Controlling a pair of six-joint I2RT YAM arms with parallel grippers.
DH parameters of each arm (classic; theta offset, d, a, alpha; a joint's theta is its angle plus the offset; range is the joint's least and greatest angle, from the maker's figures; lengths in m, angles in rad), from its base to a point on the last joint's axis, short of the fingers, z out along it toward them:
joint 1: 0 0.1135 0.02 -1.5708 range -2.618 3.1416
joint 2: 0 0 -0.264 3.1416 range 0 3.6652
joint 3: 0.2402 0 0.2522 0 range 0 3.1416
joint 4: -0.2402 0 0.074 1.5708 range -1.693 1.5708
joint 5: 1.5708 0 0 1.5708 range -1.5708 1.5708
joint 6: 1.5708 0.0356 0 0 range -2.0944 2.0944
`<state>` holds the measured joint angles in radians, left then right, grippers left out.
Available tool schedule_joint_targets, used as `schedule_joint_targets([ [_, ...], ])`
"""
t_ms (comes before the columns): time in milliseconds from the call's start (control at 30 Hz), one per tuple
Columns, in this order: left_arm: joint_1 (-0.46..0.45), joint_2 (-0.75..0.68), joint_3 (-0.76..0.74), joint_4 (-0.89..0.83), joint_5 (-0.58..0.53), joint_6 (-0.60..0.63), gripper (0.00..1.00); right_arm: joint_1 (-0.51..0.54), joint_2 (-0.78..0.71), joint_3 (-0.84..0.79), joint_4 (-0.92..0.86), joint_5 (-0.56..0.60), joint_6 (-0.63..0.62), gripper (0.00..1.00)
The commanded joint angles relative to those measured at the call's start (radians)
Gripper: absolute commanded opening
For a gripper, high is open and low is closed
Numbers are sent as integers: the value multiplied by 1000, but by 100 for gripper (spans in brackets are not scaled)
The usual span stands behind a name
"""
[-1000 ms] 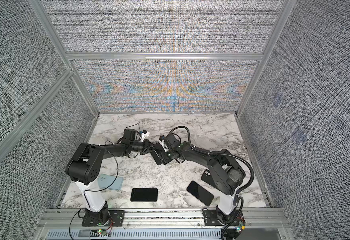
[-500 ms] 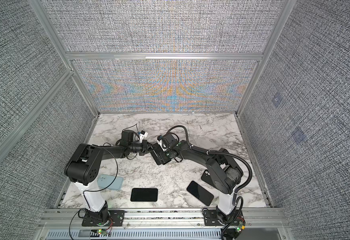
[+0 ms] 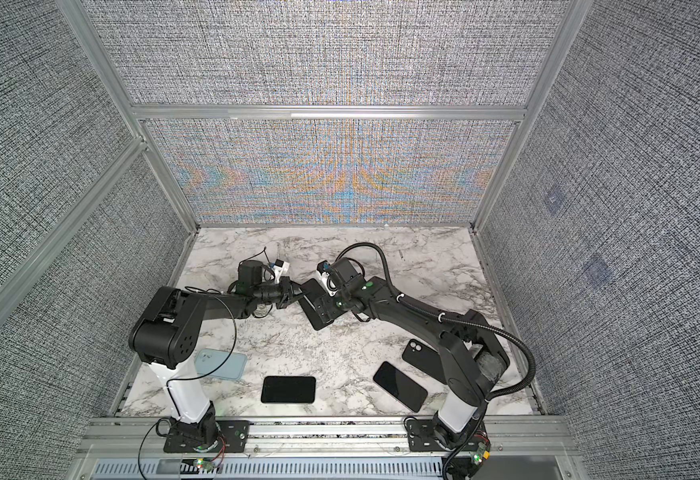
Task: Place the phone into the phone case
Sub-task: 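Bring the held case and phone toward each other, tilting both upright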
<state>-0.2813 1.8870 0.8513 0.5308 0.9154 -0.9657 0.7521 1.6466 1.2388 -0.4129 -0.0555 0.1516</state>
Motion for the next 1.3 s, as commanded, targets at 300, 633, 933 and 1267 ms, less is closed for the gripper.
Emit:
schedule_joint_targets([
  [300, 7, 34, -75, 530, 9, -422, 6, -66, -144, -113, 59, -272, 335, 87],
  [633, 5, -7, -133, 629, -48, -508, 6, -233, -141, -447, 681, -591, 742, 84],
  [933, -15, 22, -166, 782, -64, -619, 6, -278, -83, -585, 1101, -632, 960, 81],
  [1267, -33, 15, -169, 802, -74, -625, 7, -301, -36, -625, 1322, -552, 1113, 74],
])
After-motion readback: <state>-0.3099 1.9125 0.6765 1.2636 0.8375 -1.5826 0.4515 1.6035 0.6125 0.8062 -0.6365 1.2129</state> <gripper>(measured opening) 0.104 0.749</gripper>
